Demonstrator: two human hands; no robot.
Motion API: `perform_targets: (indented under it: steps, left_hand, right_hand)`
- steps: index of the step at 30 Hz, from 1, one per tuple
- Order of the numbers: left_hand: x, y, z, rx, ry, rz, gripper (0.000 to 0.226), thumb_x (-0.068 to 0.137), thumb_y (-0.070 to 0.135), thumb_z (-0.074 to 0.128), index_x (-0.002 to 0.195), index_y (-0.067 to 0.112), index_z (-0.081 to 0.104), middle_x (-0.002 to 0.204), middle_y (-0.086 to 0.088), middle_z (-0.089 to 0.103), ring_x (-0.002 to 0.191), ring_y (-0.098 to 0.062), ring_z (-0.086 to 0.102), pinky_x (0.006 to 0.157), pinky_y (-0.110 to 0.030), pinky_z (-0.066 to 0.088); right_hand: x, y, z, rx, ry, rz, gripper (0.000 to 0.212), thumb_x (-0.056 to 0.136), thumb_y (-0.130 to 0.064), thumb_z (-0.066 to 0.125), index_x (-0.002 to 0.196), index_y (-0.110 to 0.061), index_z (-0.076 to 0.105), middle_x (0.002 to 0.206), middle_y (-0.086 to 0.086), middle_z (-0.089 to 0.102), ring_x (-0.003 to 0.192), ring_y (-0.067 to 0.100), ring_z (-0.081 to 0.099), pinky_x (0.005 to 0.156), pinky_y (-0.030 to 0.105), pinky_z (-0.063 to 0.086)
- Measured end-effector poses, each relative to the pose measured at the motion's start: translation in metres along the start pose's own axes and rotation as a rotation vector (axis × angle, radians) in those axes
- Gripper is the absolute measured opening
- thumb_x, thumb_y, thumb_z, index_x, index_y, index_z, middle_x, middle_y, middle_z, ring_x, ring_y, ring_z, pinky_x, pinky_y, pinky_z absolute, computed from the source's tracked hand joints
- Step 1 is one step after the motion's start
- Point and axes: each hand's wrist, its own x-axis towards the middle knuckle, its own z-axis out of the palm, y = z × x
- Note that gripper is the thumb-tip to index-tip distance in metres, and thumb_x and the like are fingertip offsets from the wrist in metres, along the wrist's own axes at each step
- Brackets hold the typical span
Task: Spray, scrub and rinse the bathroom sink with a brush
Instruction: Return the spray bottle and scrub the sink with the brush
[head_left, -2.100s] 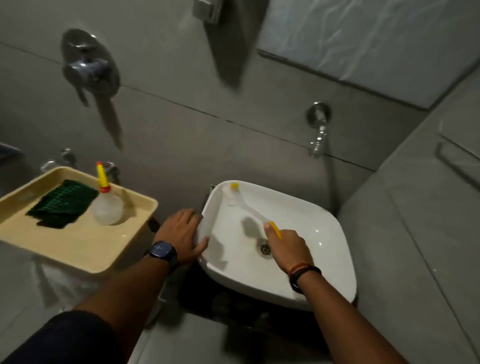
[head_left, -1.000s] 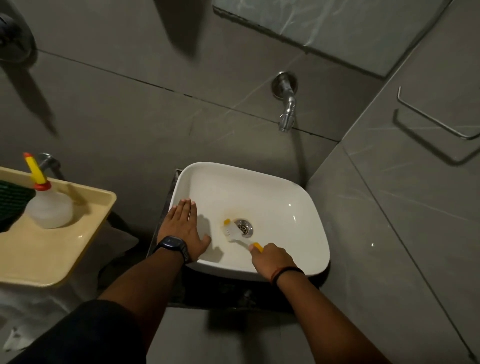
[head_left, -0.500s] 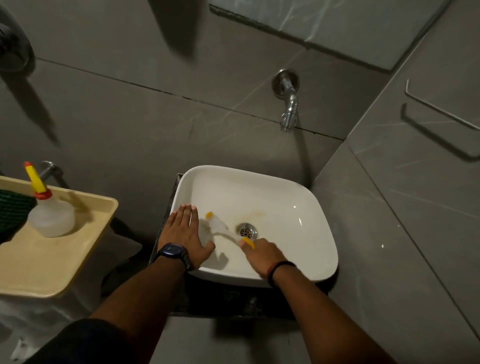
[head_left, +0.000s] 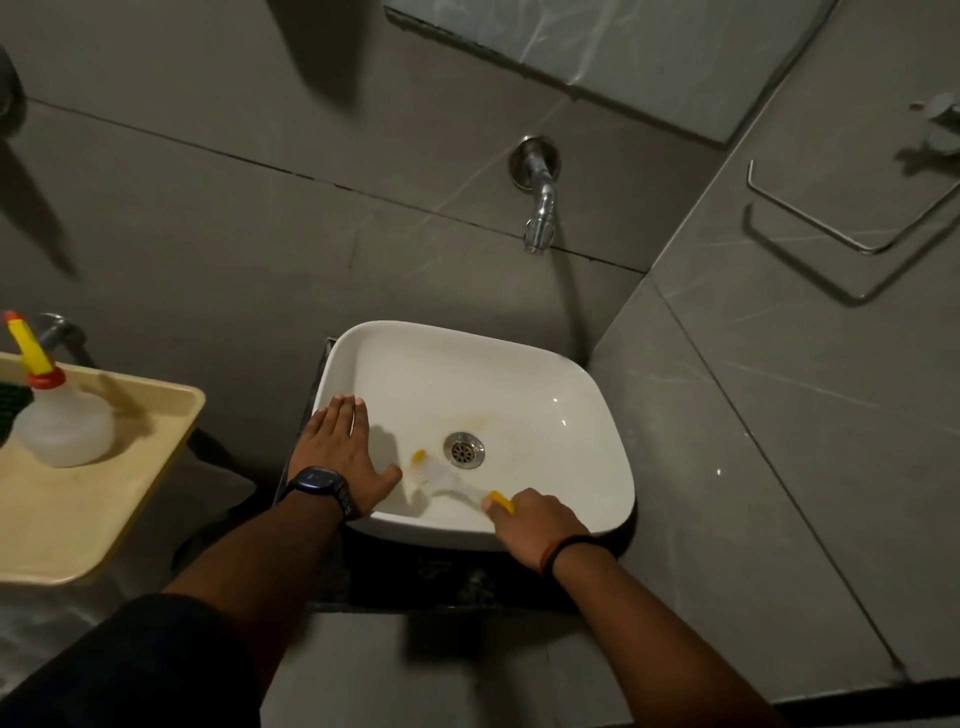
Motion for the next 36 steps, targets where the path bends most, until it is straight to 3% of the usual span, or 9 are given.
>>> perform_targets:
  steps: [3, 8, 13, 16, 21, 25, 30, 34, 36]
  left_hand:
    - [0.001, 0.000, 0.002, -0.006, 0.014, -0.001, 0.100, 0.076, 0.070, 0.026, 0.147, 0.006, -0.004, 0.158, -0.012, 0.002, 0.145, -0.024, 0.000, 0.117, -0.038, -0.001]
    - [0.000, 0.001, 0.004, -0.025, 0.037, -0.006, 0.100, 0.074, 0.068, 0.024, 0.147, 0.005, -0.002, 0.158, -0.013, 0.005, 0.145, -0.024, 0.002, 0.117, -0.038, 0.000]
    - [0.002, 0.000, 0.004, -0.011, 0.049, -0.006, 0.100, 0.074, 0.067, 0.026, 0.147, 0.005, -0.003, 0.158, -0.012, 0.003, 0.145, -0.024, 0.001, 0.117, -0.037, -0.002]
    - [0.001, 0.001, 0.002, -0.011, 0.030, -0.008, 0.100, 0.075, 0.068, 0.025, 0.147, 0.006, -0.004, 0.158, -0.012, 0.001, 0.145, -0.024, -0.001, 0.117, -0.038, -0.002]
    - [-0.002, 0.002, -0.003, -0.011, 0.009, -0.002, 0.098, 0.078, 0.067, 0.029, 0.147, 0.006, -0.005, 0.158, -0.013, 0.001, 0.145, -0.025, -0.001, 0.117, -0.038, -0.001]
    - [-0.004, 0.002, -0.005, -0.016, 0.016, 0.003, 0.095, 0.080, 0.063, 0.031, 0.147, 0.005, -0.003, 0.158, -0.013, 0.003, 0.145, -0.025, 0.000, 0.117, -0.038, -0.001]
    - [-0.004, 0.001, -0.005, -0.019, 0.020, 0.009, 0.094, 0.081, 0.064, 0.028, 0.147, 0.005, -0.003, 0.158, -0.014, 0.003, 0.145, -0.025, 0.000, 0.118, -0.038, -0.001]
    - [-0.004, 0.001, -0.004, -0.023, 0.019, 0.014, 0.095, 0.079, 0.062, 0.030, 0.147, 0.005, -0.004, 0.158, -0.014, 0.002, 0.145, -0.025, 0.000, 0.118, -0.038, -0.001]
    - [-0.003, 0.000, -0.003, -0.024, 0.020, 0.015, 0.095, 0.079, 0.062, 0.030, 0.146, 0.005, -0.005, 0.158, -0.014, 0.001, 0.145, -0.025, 0.000, 0.117, -0.038, -0.001]
  right_hand:
    - [0.012, -0.004, 0.000, 0.041, 0.089, 0.068, 0.053, 0.088, -0.055, 0.038, 0.106, -0.009, 0.058, 0.108, 0.014, 0.063, 0.095, 0.031, 0.059, 0.080, 0.036, 0.047]
    - [0.029, -0.036, 0.023, 0.026, 0.035, -0.083, 0.057, 0.086, -0.060, 0.036, 0.102, -0.012, 0.060, 0.109, 0.019, 0.063, 0.098, 0.036, 0.058, 0.077, 0.037, 0.043]
    - [0.066, -0.009, -0.003, 0.045, 0.218, 0.187, 0.054, 0.090, -0.050, 0.037, 0.118, -0.007, 0.054, 0.125, 0.022, 0.057, 0.113, 0.037, 0.053, 0.092, 0.039, 0.042]
    - [0.064, 0.016, -0.013, 0.089, 0.200, 0.288, 0.054, 0.091, -0.048, 0.037, 0.120, -0.004, 0.051, 0.124, 0.021, 0.057, 0.110, 0.037, 0.054, 0.089, 0.038, 0.041]
    - [0.035, 0.028, -0.004, 0.050, 0.091, 0.190, 0.055, 0.087, -0.056, 0.036, 0.105, -0.009, 0.058, 0.107, 0.015, 0.064, 0.092, 0.032, 0.059, 0.074, 0.035, 0.044]
    - [0.016, 0.030, -0.011, 0.063, 0.133, 0.267, 0.055, 0.089, -0.050, 0.039, 0.116, -0.005, 0.055, 0.113, 0.017, 0.062, 0.098, 0.033, 0.058, 0.083, 0.036, 0.045]
    - [0.000, -0.007, 0.008, 0.090, -0.078, 0.010, 0.062, 0.085, -0.061, 0.038, 0.110, -0.008, 0.057, 0.115, 0.017, 0.062, 0.102, 0.034, 0.057, 0.081, 0.035, 0.042]
    - [0.014, -0.019, 0.008, 0.059, 0.089, 0.086, 0.055, 0.087, -0.057, 0.037, 0.105, -0.010, 0.058, 0.110, 0.015, 0.063, 0.098, 0.033, 0.058, 0.081, 0.037, 0.046]
    - [0.025, -0.023, 0.010, 0.137, 0.049, 0.093, 0.053, 0.087, -0.056, 0.038, 0.103, -0.009, 0.057, 0.107, 0.016, 0.063, 0.097, 0.034, 0.058, 0.080, 0.036, 0.045]
